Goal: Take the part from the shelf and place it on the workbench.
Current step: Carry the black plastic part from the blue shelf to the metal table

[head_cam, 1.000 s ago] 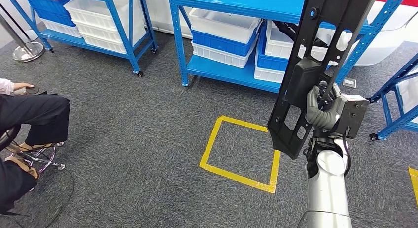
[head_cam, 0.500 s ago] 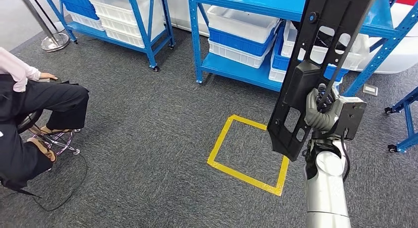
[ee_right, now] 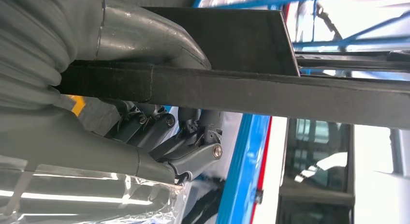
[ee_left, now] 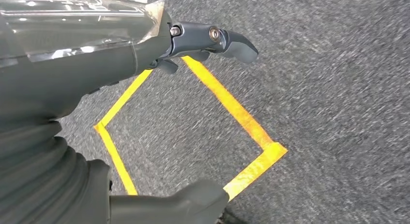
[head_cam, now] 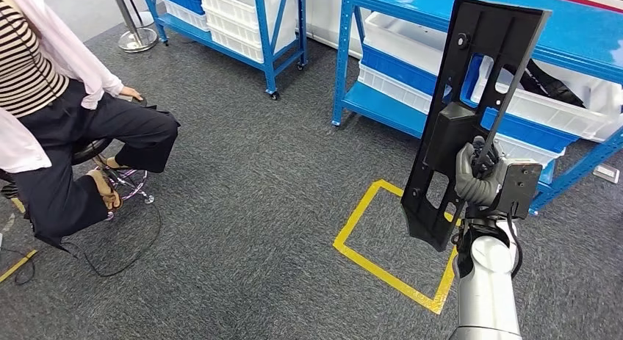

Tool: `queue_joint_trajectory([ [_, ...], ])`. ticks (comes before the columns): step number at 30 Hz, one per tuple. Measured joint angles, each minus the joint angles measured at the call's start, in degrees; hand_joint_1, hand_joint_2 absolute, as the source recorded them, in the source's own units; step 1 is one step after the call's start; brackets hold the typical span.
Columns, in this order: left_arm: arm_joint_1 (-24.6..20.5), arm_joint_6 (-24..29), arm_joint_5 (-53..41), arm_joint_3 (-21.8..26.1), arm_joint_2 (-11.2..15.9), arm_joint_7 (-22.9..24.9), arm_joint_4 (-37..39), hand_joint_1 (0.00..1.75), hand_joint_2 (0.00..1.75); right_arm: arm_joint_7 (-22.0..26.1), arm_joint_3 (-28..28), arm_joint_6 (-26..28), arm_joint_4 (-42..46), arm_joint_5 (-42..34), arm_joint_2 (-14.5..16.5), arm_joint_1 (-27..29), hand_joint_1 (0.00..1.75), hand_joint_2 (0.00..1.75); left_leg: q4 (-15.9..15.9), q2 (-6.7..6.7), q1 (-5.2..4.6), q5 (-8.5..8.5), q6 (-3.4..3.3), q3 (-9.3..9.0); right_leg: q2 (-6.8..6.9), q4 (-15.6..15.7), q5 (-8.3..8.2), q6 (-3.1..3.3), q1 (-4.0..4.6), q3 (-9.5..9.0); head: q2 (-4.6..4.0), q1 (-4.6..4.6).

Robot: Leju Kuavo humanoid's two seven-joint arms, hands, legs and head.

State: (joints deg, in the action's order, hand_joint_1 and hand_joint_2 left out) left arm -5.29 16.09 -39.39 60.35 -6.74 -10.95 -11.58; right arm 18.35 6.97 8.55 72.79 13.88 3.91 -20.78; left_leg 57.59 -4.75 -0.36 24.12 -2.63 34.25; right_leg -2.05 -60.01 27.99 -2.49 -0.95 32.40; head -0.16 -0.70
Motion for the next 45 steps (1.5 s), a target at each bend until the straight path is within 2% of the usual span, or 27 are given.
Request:
queue_joint_trajectory([
  [2,0.0,-0.3,0.0,-0.2,-0.1,1.0,0.0,0.0,1.75,0.0,0.0,0.0,0.2,0.1,0.0,0.1,1.75,1.75,0.2,-0.86,-0.03,-0.12,0.7,0.44,-0.35,2.0,-0.48,0.54,0.15,-0.84,0.01,-0.01],
  [4,0.3,-0.5,0.3,-0.2,-0.2,1.9,0.0,0.0,1.75,-0.1,-0.1,0.0,0.4,0.4,0.2,0.3,1.75,1.75,0.2,-1.16,0.18,-0.31,1.34,0.88,0.61,2.2,-0.94,1.25,-0.08,-0.99,0.01,-0.02],
  [6,0.4,-0.5,0.5,-0.2,-0.4,2.4,0.0,0.0,1.75,-0.1,-0.2,-0.1,0.5,0.8,0.4,0.3,1.75,1.75,2.8,0.78,0.29,1.36,1.92,2.11,1.59,2.6,-1.3,1.97,-0.51,-1.16,0.0,-0.17],
  [8,0.4,-0.3,0.5,-0.2,-0.5,2.6,0.0,0.0,1.75,-0.2,-0.3,-0.2,0.6,1.2,0.5,0.4,1.75,1.75,9.8,3.33,0.6,5.23,2.62,5.22,2.65,2.7,-1.35,2.34,-0.54,-1.18,0.0,-0.37],
  [10,0.3,-0.1,0.4,-0.2,-0.7,2.7,0.0,0.0,1.75,-0.3,-0.3,-0.3,0.6,1.5,0.5,0.4,1.75,1.75,16.1,4.18,1.16,7.77,3.27,8.11,3.85,2.7,-1.37,2.42,-0.56,-1.03,0.0,-0.42],
  [11,0.3,0.0,0.3,-0.3,-0.8,2.8,0.0,0.0,1.75,-0.4,-0.3,-0.4,0.6,1.6,0.5,0.4,1.75,1.75,16.4,4.38,1.46,7.53,3.54,8.11,4.48,2.7,-1.42,2.41,-0.62,-0.96,0.0,-0.43],
  [12,0.3,0.2,0.2,-0.3,-0.9,2.9,0.0,0.0,1.75,-0.4,-0.3,-0.5,0.6,1.7,0.5,0.4,1.75,1.75,14.5,4.7,1.74,6.37,3.76,6.89,5.12,2.7,-1.45,2.38,-0.72,-0.95,0.0,-0.44],
  [14,0.3,0.5,0.0,-0.3,-1.1,2.9,0.0,0.0,1.75,-0.4,-0.4,-0.6,0.6,1.9,0.5,0.3,1.75,1.75,6.6,6.51,2.16,3.39,4.2,2.14,6.31,2.6,-1.42,1.97,-0.77,-1.02,0.01,-0.46],
  [16,0.1,0.8,-0.2,-0.3,-1.4,2.9,0.0,0.0,1.75,-0.4,-0.6,-0.7,0.6,2.2,0.5,0.1,1.75,1.75,1.3,7.91,2.02,2.05,3.95,-0.8,7.29,2.6,-1.31,1.02,-0.49,-1.01,0.0,-0.27],
  [17,0.1,0.9,-0.3,-0.3,-1.5,2.9,0.0,0.0,1.75,-0.4,-0.7,-0.7,0.6,2.2,0.5,0.1,1.75,1.75,0.6,7.93,1.74,2.03,3.54,-1.0,7.76,2.7,-1.33,0.45,-0.27,-1.1,0.0,-0.13],
  [19,0.3,1.0,-0.4,-0.3,-1.7,2.9,0.0,0.0,1.75,-0.4,-0.8,-0.8,0.6,2.3,0.6,0.0,1.75,1.75,0.4,6.63,1.28,1.61,2.31,-0.68,8.58,3.0,-1.45,-0.6,-0.34,-1.25,0.0,0.11],
  [21,0.4,1.1,-0.6,-0.3,-1.8,2.9,0.0,0.0,1.75,-0.4,-1.0,-0.8,0.6,2.4,0.7,0.1,1.75,1.75,0.0,5.52,1.16,1.02,1.19,-0.6,7.0,1.0,-0.2,-0.93,-0.65,-0.34,-0.01,0.22],
  [23,0.3,1.3,-0.7,-0.3,-1.8,3.0,0.0,0.0,1.75,-0.4,-1.3,-0.8,0.6,2.5,0.4,0.4,1.75,1.75,-0.1,4.37,1.02,0.65,0.4,-0.41,3.97,-5.7,3.07,-0.43,-0.74,2.85,-0.01,0.39],
  [25,0.4,1.6,-0.8,-0.3,-1.8,3.2,0.0,0.0,1.75,-0.4,-1.6,-0.8,0.6,2.5,0.1,0.9,1.75,1.75,-0.1,2.92,0.63,0.53,-0.02,-0.18,2.6,-13.0,5.67,-0.11,-0.39,6.57,-0.01,0.47],
  [26,0.4,1.7,-0.8,-0.3,-1.8,3.3,0.0,0.0,1.75,-0.4,-1.7,-0.8,0.6,2.5,-0.1,1.1,1.75,1.75,-0.1,2.14,0.37,0.49,-0.13,-0.15,2.34,-14.3,5.73,-0.14,-0.11,7.34,-0.01,0.5],
  [27,0.5,1.7,-0.8,-0.3,-1.8,3.3,0.0,0.0,1.75,-0.4,-1.9,-0.8,0.6,2.5,-0.2,1.3,1.75,1.75,0.0,1.38,0.11,0.45,-0.19,-0.15,2.12,-13.0,4.8,-0.24,0.2,6.92,-0.01,0.52],
  [29,0.6,1.9,-0.8,-0.3,-1.9,3.4,0.0,0.0,1.75,-0.4,-2.0,-0.8,0.6,2.5,-0.2,1.4,1.75,1.75,0.0,-0.02,-0.27,0.41,-0.25,-0.2,0.55,-5.3,1.33,-0.1,0.74,3.52,0.0,0.52],
  [31,0.6,1.9,-0.8,-0.3,-2.0,3.4,0.0,0.0,1.75,-0.4,-2.1,-0.8,0.7,2.6,-0.3,1.5,1.75,1.75,0.1,-1.16,-0.58,0.39,-0.16,-0.01,-1.29,1.1,-1.2,0.67,1.04,0.6,0.01,0.5],
  [32,0.6,1.9,-0.8,-0.3,-2.0,3.4,0.0,0.0,1.75,-0.4,-2.1,-0.8,0.8,2.5,-0.3,1.5,1.75,1.75,0.2,-1.64,-0.59,0.34,-0.03,0.17,-1.71,2.3,-1.63,1.07,1.16,0.08,0.0,0.49],
  [34,0.8,1.9,-0.7,-0.3,-2.0,3.3,0.0,0.0,1.75,-0.2,-2.1,-0.9,0.8,2.4,-0.3,1.5,1.75,1.75,0.1,-2.55,-0.56,0.22,0.38,0.5,-0.65,2.7,-1.91,1.69,1.0,-0.14,-0.01,0.58],
  [35,0.9,1.9,-0.7,-0.3,-2.0,3.2,0.0,0.0,1.75,-0.2,-2.1,-0.9,0.8,2.3,-0.2,1.4,1.75,1.75,0.4,-2.22,-0.6,0.45,0.64,0.69,-0.11,3.0,-2.05,1.98,0.78,-0.35,0.0,0.56],
  [37,0.8,1.9,-0.6,-0.3,-2.0,3.0,0.0,0.0,1.75,0.0,-2.1,-1.0,0.8,2.2,0.1,1.3,1.75,1.75,3.8,0.32,-0.6,2.57,1.32,2.31,1.15,3.6,-2.24,2.7,0.26,-0.79,0.0,0.35],
  [39,0.7,1.8,-0.6,-0.3,-2.0,3.0,0.0,0.0,1.75,0.1,-2.1,-1.0,0.7,2.1,0.1,1.3,1.75,1.75,11.2,3.26,-0.11,6.09,2.14,6.16,2.4,3.6,-2.13,3.06,0.34,-0.94,-0.01,0.17],
  [41,0.7,1.6,-0.7,-0.3,-2.0,2.9,0.0,0.0,1.75,0.1,-2.1,-1.0,0.6,2.1,0.1,1.5,1.75,1.75,16.3,4.29,0.61,7.33,2.84,9.19,3.7,3.6,-2.0,3.08,0.33,-0.94,-0.01,0.19],
  [42,0.7,1.5,-0.7,-0.3,-2.0,2.9,0.0,0.0,1.75,0.1,-2.1,-1.0,0.5,2.1,0.1,1.6,1.75,1.75,15.7,4.59,0.95,6.4,3.12,9.15,4.33,3.6,-1.9,2.99,0.28,-0.98,-0.01,0.16],
  [43,0.7,1.5,-0.7,-0.3,-2.0,2.9,0.0,0.0,1.75,0.1,-2.1,-1.0,0.5,2.1,0.1,1.7,1.75,1.75,12.8,5.11,1.22,4.58,3.33,7.74,4.91,3.6,-1.77,2.82,0.21,-1.08,-0.01,0.17],
  [45,0.6,1.4,-0.7,-0.3,-1.9,2.8,0.0,0.0,1.75,0.1,-2.1,-1.0,0.5,2.1,0.1,1.7,1.75,1.75,4.7,7.26,1.36,1.13,3.47,3.37,5.93,3.5,-1.37,2.21,0.32,-1.41,-0.01,0.15],
])
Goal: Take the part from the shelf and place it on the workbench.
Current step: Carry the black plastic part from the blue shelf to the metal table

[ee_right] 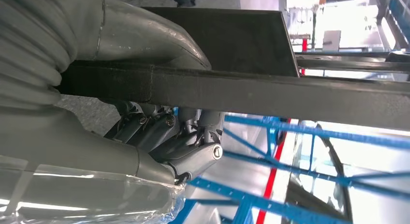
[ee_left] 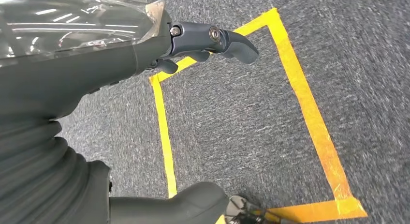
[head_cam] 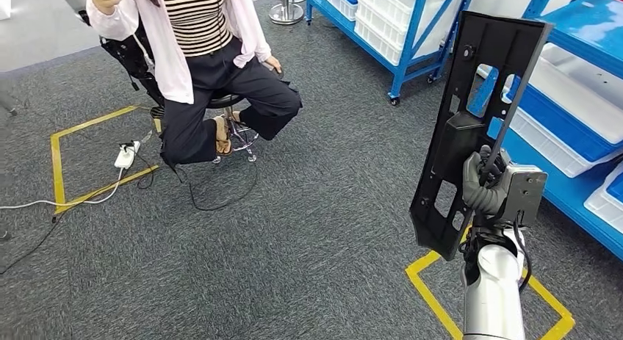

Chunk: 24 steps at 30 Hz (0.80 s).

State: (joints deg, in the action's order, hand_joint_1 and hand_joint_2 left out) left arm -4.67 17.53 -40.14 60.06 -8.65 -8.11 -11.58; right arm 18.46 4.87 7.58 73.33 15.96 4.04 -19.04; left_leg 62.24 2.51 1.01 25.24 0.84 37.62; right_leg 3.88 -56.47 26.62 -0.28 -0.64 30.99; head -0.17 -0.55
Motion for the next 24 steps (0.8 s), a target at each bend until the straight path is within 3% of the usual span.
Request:
queue_joint_trajectory([
  [2,-0.1,-0.2,-0.1,0.0,0.0,0.0,0.0,0.0,1.75,0.0,0.0,0.0,0.0,0.0,-0.1,0.0,1.75,1.75,-4.2,1.08,-0.3,-1.13,-0.54,-2.28,0.91,0.0,0.41,-0.75,0.32,-0.29,0.01,0.21],
  [4,-0.1,-0.4,-0.4,0.0,0.0,-0.1,0.0,0.0,1.75,0.0,0.0,0.1,0.1,0.0,-0.1,0.0,1.75,1.75,-4.6,-0.05,-0.74,-1.09,-1.5,-2.26,1.88,0.1,0.66,-1.49,0.49,-0.55,0.01,0.44],
  [6,-0.1,-0.7,-0.7,0.0,0.0,-0.2,0.0,0.0,1.75,0.0,0.0,0.3,0.3,0.1,-0.1,0.2,1.75,1.75,-5.0,-1.13,-0.79,-1.41,-2.45,-2.52,0.78,-1.1,1.58,-1.99,0.21,-0.23,0.0,0.48],
  [8,-0.2,-0.9,-1.0,0.0,0.1,-0.5,0.0,0.0,1.75,0.0,-0.1,0.4,0.6,0.1,-0.5,0.6,1.75,1.75,-5.3,-2.24,-0.6,-1.72,-3.19,-2.76,-2.02,-6.6,4.33,-1.78,-0.14,2.32,0.01,0.58],
  [10,-0.2,-1.3,-1.4,-0.1,0.2,-0.7,0.0,0.0,1.75,-0.1,-0.2,0.7,0.8,0.1,-1.0,1.4,1.75,1.75,-5.3,-3.67,-0.64,-1.72,-3.47,-2.72,-3.43,-14.6,7.38,-1.52,-0.13,6.42,0.01,0.66],
  [11,-0.2,-1.5,-1.6,-0.1,0.2,-0.8,0.0,0.0,1.75,-0.1,-0.3,0.8,1.0,0.1,-1.2,1.9,1.75,1.75,-5.3,-4.46,-0.68,-1.7,-3.5,-2.72,-3.62,-17.1,7.92,-1.67,-0.11,7.82,0.01,0.66],
  [12,-0.2,-1.6,-1.8,-0.1,0.3,-0.9,0.0,0.0,1.75,-0.2,-0.5,0.9,1.2,0.1,-1.4,2.4,1.75,1.75,-5.3,-5.25,-0.71,-1.7,-3.5,-2.74,-3.72,-17.3,7.52,-1.99,-0.09,8.23,0.01,0.68],
  [14,-0.1,-1.8,-2.0,-0.1,0.3,-0.9,0.0,0.0,1.75,-0.3,-0.7,1.0,2.0,0.1,-1.5,3.1,1.75,1.75,-5.2,-6.74,-0.73,-1.68,-3.43,-2.81,-4.46,-11.0,4.25,-2.85,-0.28,5.75,0.0,0.68],
  [16,-0.1,-1.9,-2.1,-0.2,0.3,-1.0,0.0,0.0,1.75,-0.3,-0.7,1.1,2.8,0.2,-1.6,3.5,1.75,1.75,-5.0,-7.98,-0.92,-1.57,-3.07,-2.73,-6.19,-3.4,1.08,-3.09,-0.55,2.48,0.0,0.66],
  [18,-0.1,-1.9,-2.2,-0.2,0.3,-1.0,0.0,0.0,1.75,-0.4,-0.8,1.1,3.3,0.2,-1.6,3.8,1.75,1.75,-4.8,-8.87,-1.06,-1.5,-2.47,-2.47,-6.76,-1.0,0.15,-2.44,-0.44,1.43,0.01,0.6],
  [20,0.1,-1.9,-2.3,-0.2,0.4,-1.0,0.0,0.0,1.75,-0.5,-0.8,1.2,3.8,0.3,-1.5,4.0,1.75,1.75,-4.7,-9.24,-0.9,-1.42,-1.88,-2.19,-5.77,-0.9,-0.08,-1.61,-0.5,1.23,0.0,0.56],
  [22,0.2,-1.9,-2.3,-0.2,0.4,-1.0,0.0,0.0,1.75,-0.5,-0.8,1.2,4.2,0.3,-1.3,4.1,1.75,1.75,-2.4,-7.11,-0.87,0.14,-1.42,-1.12,-4.79,-0.8,-0.23,-0.68,-0.75,0.95,0.0,0.39],
  [24,0.2,-1.9,-2.3,-0.2,0.5,-1.1,0.0,0.0,1.75,-0.5,-0.9,1.2,4.5,0.3,-1.3,4.2,1.75,1.75,4.4,-4.09,-0.8,3.81,-0.97,2.1,-3.76,-0.7,-0.13,0.08,-0.5,0.83,0.0,0.17],
])
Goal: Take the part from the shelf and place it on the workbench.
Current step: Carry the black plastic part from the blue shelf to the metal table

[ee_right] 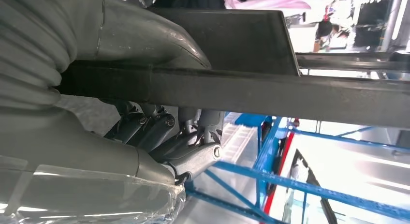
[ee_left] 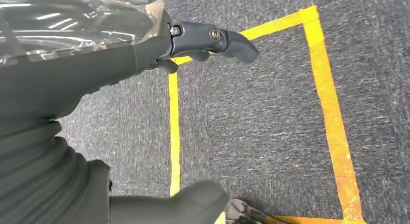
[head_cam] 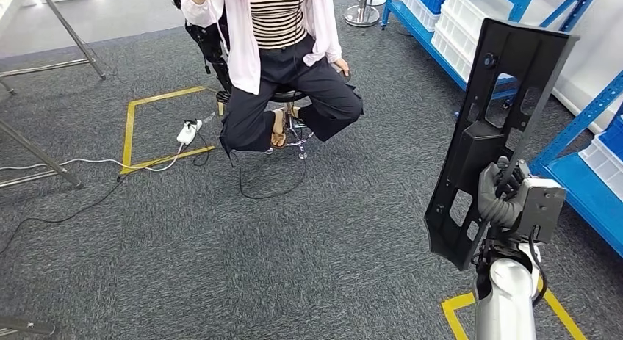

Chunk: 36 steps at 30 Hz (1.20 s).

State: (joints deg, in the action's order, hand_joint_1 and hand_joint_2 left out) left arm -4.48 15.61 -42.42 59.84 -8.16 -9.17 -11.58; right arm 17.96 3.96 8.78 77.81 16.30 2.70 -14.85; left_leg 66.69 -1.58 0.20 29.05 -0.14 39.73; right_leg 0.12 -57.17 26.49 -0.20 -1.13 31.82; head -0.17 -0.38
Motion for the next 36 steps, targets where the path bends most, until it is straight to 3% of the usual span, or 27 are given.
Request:
queue_joint_trajectory([
  [2,0.0,0.0,0.0,0.0,0.0,0.0,0.0,0.0,1.75,0.0,-0.1,0.0,0.1,0.0,0.0,0.2,1.75,1.75,7.0,1.04,0.26,2.62,0.37,3.54,1.2,0.0,0.13,0.31,0.36,-0.04,0.0,-0.06],
  [3,0.0,0.0,0.0,0.0,0.1,0.0,0.0,0.0,1.75,-0.1,-0.1,0.0,0.1,0.1,0.0,0.3,1.75,1.75,8.0,1.21,0.35,2.44,0.44,4.07,1.8,0.0,0.2,0.39,0.47,-0.08,0.0,-0.08],
  [4,0.0,0.0,0.0,0.0,0.1,0.0,0.0,0.0,1.75,-0.2,0.0,0.0,0.1,0.3,0.0,0.4,1.75,1.75,6.5,1.42,0.4,1.24,0.42,3.37,2.38,0.0,0.27,0.45,0.55,-0.13,0.0,-0.08],
  [5,0.0,0.0,0.0,0.0,0.1,0.0,0.0,0.0,1.75,-0.4,0.0,0.0,0.2,0.4,0.1,0.4,1.75,1.75,2.9,1.95,0.39,-0.62,0.28,1.54,2.91,0.0,0.36,0.44,0.62,-0.22,0.0,-0.08],
  [7,-0.2,0.0,0.1,0.0,0.2,0.0,0.0,0.0,1.75,-0.7,0.0,0.0,0.5,0.7,0.3,0.4,1.75,1.75,-5.2,4.32,0.04,-3.63,-0.29,-2.8,3.89,0.0,0.63,0.17,0.94,-0.45,0.01,-0.06],
  [8,-0.3,0.0,0.2,0.0,0.2,0.0,0.0,0.0,1.75,-0.9,0.0,0.0,0.6,0.9,0.4,0.3,1.75,1.75,-7.6,5.06,-0.2,-4.3,-0.58,-4.11,4.36,-0.1,0.79,-0.08,1.11,-0.55,0.01,-0.05],
  [9,-0.4,0.0,0.3,0.0,0.2,0.0,0.0,0.0,1.75,-1.0,0.0,0.0,0.7,1.1,0.6,0.3,1.75,1.75,-8.6,5.31,-0.45,-4.41,-0.83,-4.6,4.86,-0.1,0.95,-0.33,1.25,-0.66,0.01,-0.01],
  [11,-0.4,0.1,0.5,0.0,0.2,0.0,0.0,0.0,1.75,-1.2,0.1,-0.1,0.7,1.4,0.9,0.1,1.75,1.75,-9.0,3.95,-0.49,-4.63,-1.36,-4.62,5.75,-0.1,1.23,-0.82,1.37,-0.7,0.01,0.0],
  [13,-0.4,0.2,0.5,0.0,0.2,-0.1,0.0,0.0,1.75,-1.3,0.1,-0.1,0.7,1.6,1.3,-0.2,1.75,1.75,-9.7,2.85,-0.2,-5.12,-2.08,-5.04,4.46,-1.8,2.41,-1.01,1.26,-0.06,0.01,0.07],
  [16,-0.6,0.2,0.5,0.0,0.2,-0.1,0.0,0.0,1.75,-1.3,0.1,-0.2,0.6,1.7,1.3,-0.2,1.75,1.75,-10.1,0.98,0.07,-5.5,-2.57,-5.2,0.75,-12.2,6.92,-0.64,0.74,4.77,0.0,0.26],
  [18,-0.5,0.2,0.5,0.0,0.1,-0.1,0.0,0.0,1.75,-1.5,0.1,-0.2,0.5,1.7,1.2,-0.1,1.75,1.75,-10.1,-0.55,0.11,-5.55,-2.51,-5.16,0.19,-17.0,8.17,-1.13,0.39,7.34,0.0,0.3],
  [19,-0.4,0.2,0.5,0.1,0.1,-0.1,0.0,0.0,1.75,-1.5,0.0,-0.2,0.5,1.7,1.2,0.0,1.75,1.75,-10.0,-1.27,0.18,-5.57,-2.42,-5.18,0.12,-16.2,7.39,-1.7,0.18,7.08,0.01,0.29],
  [21,-0.4,0.2,0.5,0.1,0.0,-0.1,0.0,0.0,1.75,-1.6,0.0,-0.2,0.4,1.7,1.2,-0.1,1.75,1.75,-9.7,-2.7,0.39,-5.52,-1.95,-5.15,-0.94,-8.6,3.98,-3.16,-0.61,3.74,0.01,0.34],
  [23,-0.4,0.3,0.5,0.1,0.1,-0.1,0.0,0.0,1.75,-1.6,0.1,-0.2,0.4,1.7,1.3,-0.1,1.75,1.75,-9.1,-3.87,0.36,-5.32,-1.15,-4.67,-2.54,-2.3,1.55,-3.65,-1.02,0.83,0.0,0.39],
  [24,-0.4,0.3,0.5,0.1,0.2,-0.2,0.0,0.0,1.75,-1.6,0.1,-0.2,0.3,1.8,1.3,-0.1,1.75,1.75,-8.9,-4.32,0.3,-5.3,-0.77,-4.34,-3.0,-1.3,1.2,-3.41,-1.05,0.39,-0.01,0.35],
  [26,-0.1,0.3,0.5,0.1,0.2,-0.2,0.0,0.0,1.75,-1.6,0.1,-0.3,0.3,1.8,1.5,-0.1,1.75,1.75,-8.9,-4.9,0.48,-5.46,-0.23,-3.93,-2.21,-1.4,1.0,-2.49,-0.79,0.46,-0.01,0.24],
  [28,0.1,0.4,0.5,0.1,0.1,-0.2,0.0,0.0,1.75,-1.6,0.1,-0.4,0.3,1.9,1.7,-0.3,1.75,1.75,-7.5,-3.34,0.71,-4.57,0.14,-3.24,-1.42,-1.3,0.8,-1.62,-0.65,0.4,0.0,0.16],
  [29,0.1,0.4,0.6,0.1,0.1,-0.2,0.0,0.0,1.75,-1.5,0.1,-0.4,0.3,1.9,1.8,-0.4,1.75,1.75,-5.2,-1.88,0.74,-3.22,0.28,-2.21,-0.99,-1.2,0.77,-1.17,-0.55,0.35,0.01,0.07],
  [31,-0.1,0.5,0.6,0.1,0.0,-0.2,0.0,0.0,1.75,-1.5,0.0,-0.6,0.3,2.0,1.8,-0.5,1.75,1.75,2.5,0.67,0.69,0.61,0.45,1.4,0.03,-1.2,0.86,-0.52,-0.04,0.32,0.01,-0.1],
  [33,-0.2,0.5,0.6,0.1,-0.1,-0.3,0.0,0.0,1.75,-1.5,0.0,-0.9,0.1,2.3,1.9,-0.6,1.75,1.75,8.6,1.19,0.69,2.63,0.35,4.32,1.21,-1.2,0.98,-0.32,0.42,0.31,0.0,-0.1],
  [34,-0.1,0.5,0.6,0.1,-0.1,-0.3,0.0,0.0,1.75,-1.5,0.0,-1.0,0.1,2.4,1.9,-0.6,1.75,1.75,8.6,1.25,0.64,2.11,0.15,4.27,1.78,-1.2,1.04,-0.25,0.61,0.28,0.0,-0.1],
  [36,-0.2,0.5,0.6,0.2,-0.1,-0.3,0.0,0.0,1.75,-1.5,0.1,-1.2,-0.1,2.6,2.1,-1.0,1.75,1.75,2.1,1.99,0.32,-1.25,-0.6,0.73,2.81,-1.2,1.16,-0.11,0.88,0.12,0.0,-0.09],
])
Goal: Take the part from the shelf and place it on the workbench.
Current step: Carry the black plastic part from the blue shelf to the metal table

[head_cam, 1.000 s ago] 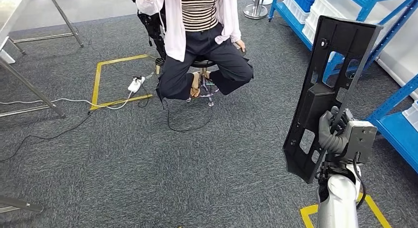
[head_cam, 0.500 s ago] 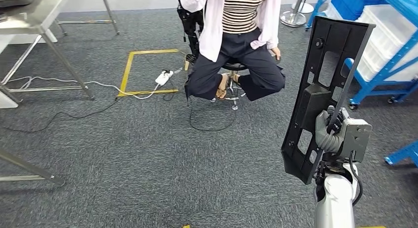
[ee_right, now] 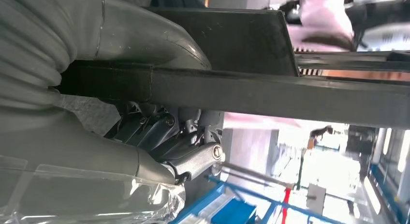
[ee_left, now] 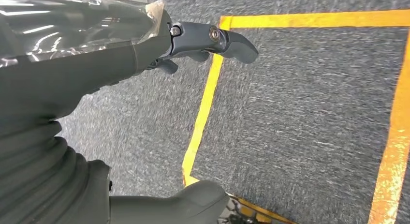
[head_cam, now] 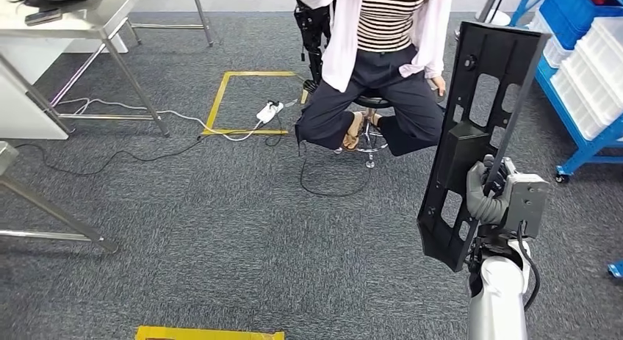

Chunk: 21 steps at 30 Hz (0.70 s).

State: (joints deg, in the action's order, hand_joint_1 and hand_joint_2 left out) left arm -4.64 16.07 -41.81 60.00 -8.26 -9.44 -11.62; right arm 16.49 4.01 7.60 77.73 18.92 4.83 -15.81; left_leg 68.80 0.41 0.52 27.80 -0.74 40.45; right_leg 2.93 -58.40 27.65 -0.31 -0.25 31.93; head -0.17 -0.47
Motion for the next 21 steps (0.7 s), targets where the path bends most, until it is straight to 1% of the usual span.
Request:
queue_joint_trajectory([
  [1,-0.1,0.0,0.0,0.0,0.0,0.0,0.0,0.0,1.75,0.0,0.0,0.0,0.0,0.1,0.1,-0.3,1.75,1.75,-4.1,1.04,-0.39,-1.41,-0.46,-2.27,0.46,0.0,0.07,0.0,0.18,-0.07,0.0,0.02],
  [2,-0.1,0.0,0.0,0.0,0.0,0.0,0.0,0.0,1.75,0.1,0.0,-0.1,0.0,0.2,0.2,-0.7,1.75,1.75,-7.4,1.9,-0.79,-2.37,-0.86,-3.99,0.87,0.0,0.14,-0.03,0.3,-0.1,0.0,0.05],
  [3,-0.2,0.0,0.0,0.0,0.0,0.0,0.0,0.0,1.75,0.2,0.1,-0.2,0.0,0.2,0.3,-1.1,1.75,1.75,-9.3,2.51,-1.17,-2.76,-1.16,-4.93,1.29,0.0,0.19,-0.09,0.37,-0.1,0.01,0.02],
  [4,-0.2,0.0,-0.1,0.0,0.1,0.0,0.0,0.0,1.75,0.2,0.1,-0.3,0.0,0.3,0.4,-1.6,1.75,1.75,-9.9,2.63,-1.48,-2.67,-1.36,-5.04,1.71,0.1,0.23,-0.22,0.39,-0.08,0.0,0.04],
  [5,-0.2,0.0,-0.2,0.0,0.1,0.0,0.0,0.0,1.75,0.1,0.2,-0.4,0.0,0.4,0.6,-2.3,1.75,1.75,-10.1,2.12,-1.62,-2.83,-1.55,-4.95,2.13,0.1,0.24,-0.38,0.34,-0.11,0.0,0.01],
  [6,-0.2,0.0,-0.4,0.0,0.1,0.1,0.0,0.0,1.75,-0.3,0.3,-0.5,0.1,0.4,0.7,-3.1,1.75,1.75,-10.5,1.67,-1.5,-3.11,-1.77,-5.1,2.21,0.0,0.37,-0.59,0.32,0.05,0.01,0.01],
  [7,-0.2,0.0,-0.6,0.0,0.1,0.2,0.0,0.0,1.75,-0.7,0.4,-0.5,0.3,0.2,0.8,-4.2,1.75,1.75,-11.0,1.21,-1.34,-3.45,-2.06,-5.32,1.57,-0.7,0.76,-0.77,0.28,0.37,0.0,0.07],
  [8,-0.2,0.0,-0.9,0.0,0.1,0.4,0.0,0.0,1.75,-1.3,0.5,-0.6,0.5,-0.1,0.9,-5.6,1.75,1.75,-11.4,0.78,-1.14,-3.82,-2.33,-5.54,0.48,-2.3,1.61,-0.84,0.23,1.21,0.0,0.09],
  [9,-0.3,0.0,-1.2,0.0,0.1,0.6,0.0,0.0,1.75,-2.0,0.6,-0.7,0.8,-0.5,0.8,-7.2,1.75,1.75,-11.7,0.39,-0.91,-4.11,-2.51,-5.74,-0.83,-5.2,2.93,-0.82,0.11,2.63,0.0,0.15],
  [10,-0.4,0.0,-1.4,0.0,0.1,0.6,0.0,0.0,1.75,-2.8,0.8,-0.7,0.9,-0.8,0.7,-9.0,1.75,1.75,-11.8,-0.08,-0.9,-4.2,-2.65,-5.73,-1.92,-9.1,4.5,-0.76,-0.04,4.41,0.0,0.17],
  [11,-0.4,0.0,-1.6,0.0,0.1,0.7,0.0,0.0,1.75,-3.5,1.1,-0.7,1.0,-1.0,0.5,-10.6,1.75,1.75,-11.8,-0.6,-0.88,-4.23,-2.67,-5.71,-2.43,-13.0,5.9,-0.83,-0.18,6.32,0.0,0.19],
  [12,-0.4,0.0,-1.7,0.0,0.1,0.7,0.0,0.0,1.75,-4.1,1.3,-0.7,1.1,-1.2,0.3,-12.0,1.75,1.75,-11.8,-1.23,-0.81,-4.24,-2.64,-5.73,-2.61,-15.8,6.65,-1.11,-0.32,7.7,0.0,0.2],
  [13,-0.4,0.0,-1.8,0.0,0.1,0.7,0.0,0.0,1.75,-4.6,1.5,-0.7,1.2,-1.3,0.1,-13.1,1.75,1.75,-11.8,-1.95,-0.7,-4.26,-2.56,-5.78,-2.67,-16.6,6.5,-1.61,-0.49,8.16,0.0,0.19],
  [14,-0.4,0.0,-1.8,0.0,0.0,0.7,0.0,0.0,1.75,-4.8,1.7,-0.6,1.3,-1.4,0.0,-13.9,1.75,1.75,-11.7,-2.71,-0.51,-4.25,-2.41,-5.83,-2.75,-14.8,5.32,-2.31,-0.74,7.38,0.0,0.21],
  [15,-0.4,-0.1,-1.8,0.0,0.0,0.7,0.0,0.0,1.75,-4.9,1.9,-0.6,1.4,-1.5,-0.1,-14.5,1.75,1.75,-11.5,-3.49,-0.27,-4.2,-2.15,-5.86,-3.04,-11.0,3.46,-3.1,-1.08,5.62,-0.01,0.21],
  [16,-0.4,-0.1,-1.9,0.0,0.0,0.7,0.0,0.0,1.75,-4.9,2.0,-0.5,1.5,-1.5,-0.2,-15.0,1.75,1.75,-11.2,-4.21,-0.09,-4.1,-1.78,-5.76,-3.89,-6.7,1.81,-3.78,-1.5,3.63,-0.01,0.25],
  [17,-0.4,-0.1,-1.9,0.0,0.1,0.7,0.0,0.0,1.75,-4.9,2.2,-0.4,1.6,-1.6,-0.3,-15.3,1.75,1.75,-10.9,-4.92,0.01,-3.98,-1.35,-5.52,-4.7,-3.1,0.55,-4.05,-1.74,1.93,0.0,0.3],
  [18,-0.4,-0.1,-1.9,0.0,0.1,0.7,0.0,0.0,1.75,-4.9,2.4,-0.4,1.6,-1.7,-0.4,-15.5,1.75,1.75,-10.6,-5.47,0.03,-3.95,-0.88,-5.18,-5.29,-1.0,-0.08,-3.92,-1.8,0.98,0.01,0.31],
  [19,-0.3,-0.1,-1.9,0.0,0.2,0.7,0.0,0.0,1.75,-4.9,2.6,-0.3,1.7,-1.8,-0.5,-15.7,1.75,1.75,-10.5,-5.97,0.03,-4.02,-0.43,-4.81,-5.55,-0.4,-0.16,-3.46,-1.71,0.73,0.01,0.32],
  [20,-0.2,-0.1,-1.9,0.0,0.2,0.8,0.0,0.0,1.75,-4.8,2.8,-0.1,1.7,-1.7,-0.5,-15.9,1.75,1.75,-10.5,-6.41,0.09,-4.18,-0.06,-4.52,-5.17,-0.4,-0.3,-2.9,-1.49,0.76,0.01,0.31],
  [21,0.0,-0.1,-1.9,0.0,0.2,0.7,0.0,0.0,1.75,-4.8,3.0,0.0,1.7,-1.6,-0.5,-16.2,1.75,1.75,-10.5,-6.42,0.2,-4.27,0.23,-4.29,-4.7,-0.4,-0.45,-2.42,-1.51,0.87,0.01,0.28],
])
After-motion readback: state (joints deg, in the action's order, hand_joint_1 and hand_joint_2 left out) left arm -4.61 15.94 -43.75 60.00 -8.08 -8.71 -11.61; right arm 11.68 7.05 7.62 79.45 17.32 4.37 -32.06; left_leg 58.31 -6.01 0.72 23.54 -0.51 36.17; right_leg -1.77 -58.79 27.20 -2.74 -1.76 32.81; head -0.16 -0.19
